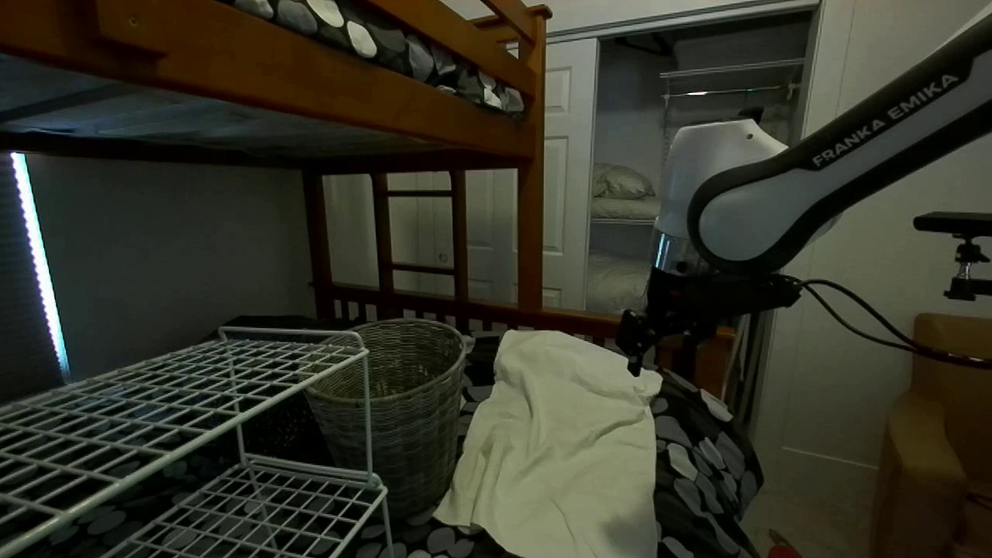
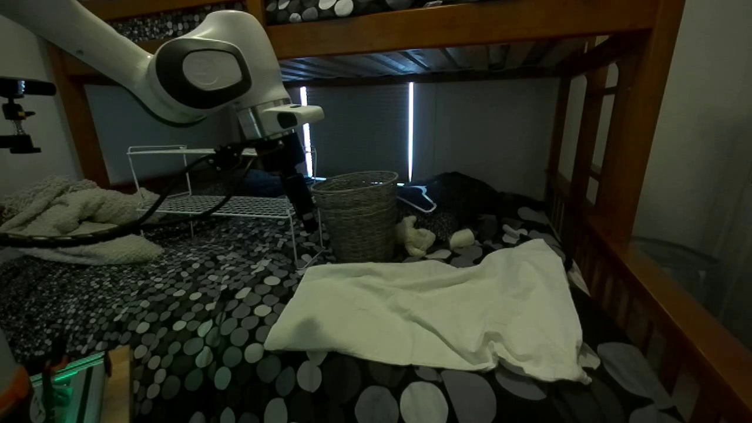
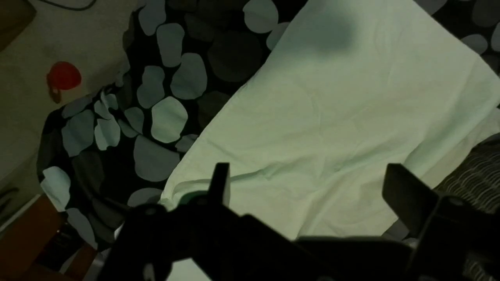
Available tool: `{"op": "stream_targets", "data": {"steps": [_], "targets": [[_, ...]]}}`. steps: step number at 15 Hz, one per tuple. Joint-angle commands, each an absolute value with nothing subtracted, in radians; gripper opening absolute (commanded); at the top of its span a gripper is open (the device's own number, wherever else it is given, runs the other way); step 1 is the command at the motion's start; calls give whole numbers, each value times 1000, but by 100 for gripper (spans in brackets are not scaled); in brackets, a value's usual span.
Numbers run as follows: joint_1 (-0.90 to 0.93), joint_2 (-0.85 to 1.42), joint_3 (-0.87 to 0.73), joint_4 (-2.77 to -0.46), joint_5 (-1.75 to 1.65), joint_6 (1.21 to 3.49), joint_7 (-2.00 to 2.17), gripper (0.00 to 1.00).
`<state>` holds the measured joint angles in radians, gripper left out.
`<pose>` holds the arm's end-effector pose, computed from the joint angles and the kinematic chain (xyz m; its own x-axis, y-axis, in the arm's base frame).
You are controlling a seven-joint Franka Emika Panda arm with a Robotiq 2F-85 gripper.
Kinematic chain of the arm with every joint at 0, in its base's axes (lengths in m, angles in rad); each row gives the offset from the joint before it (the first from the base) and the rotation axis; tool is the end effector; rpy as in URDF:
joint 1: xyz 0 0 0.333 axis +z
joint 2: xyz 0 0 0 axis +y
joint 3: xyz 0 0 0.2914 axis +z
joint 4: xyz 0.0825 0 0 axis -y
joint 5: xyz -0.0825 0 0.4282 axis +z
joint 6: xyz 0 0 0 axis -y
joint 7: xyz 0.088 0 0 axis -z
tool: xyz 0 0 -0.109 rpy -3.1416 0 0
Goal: Fold the towel three times
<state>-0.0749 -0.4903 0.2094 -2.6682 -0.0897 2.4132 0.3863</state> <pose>0.4426 0.0514 0.3628 0.9469 -0.1858 0.2626 -0.2125 -0.9741 0.0770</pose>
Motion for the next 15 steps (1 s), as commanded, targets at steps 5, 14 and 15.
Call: {"op": "stream_targets", "data": {"steps": [5, 14, 15], "targets": [[-16, -397, 374, -2549, -253, 2361, 452, 100], [82, -285, 491, -2429, -464, 2220, 625, 100], [93, -266, 497, -2416, -482, 2213, 637, 100]]}}
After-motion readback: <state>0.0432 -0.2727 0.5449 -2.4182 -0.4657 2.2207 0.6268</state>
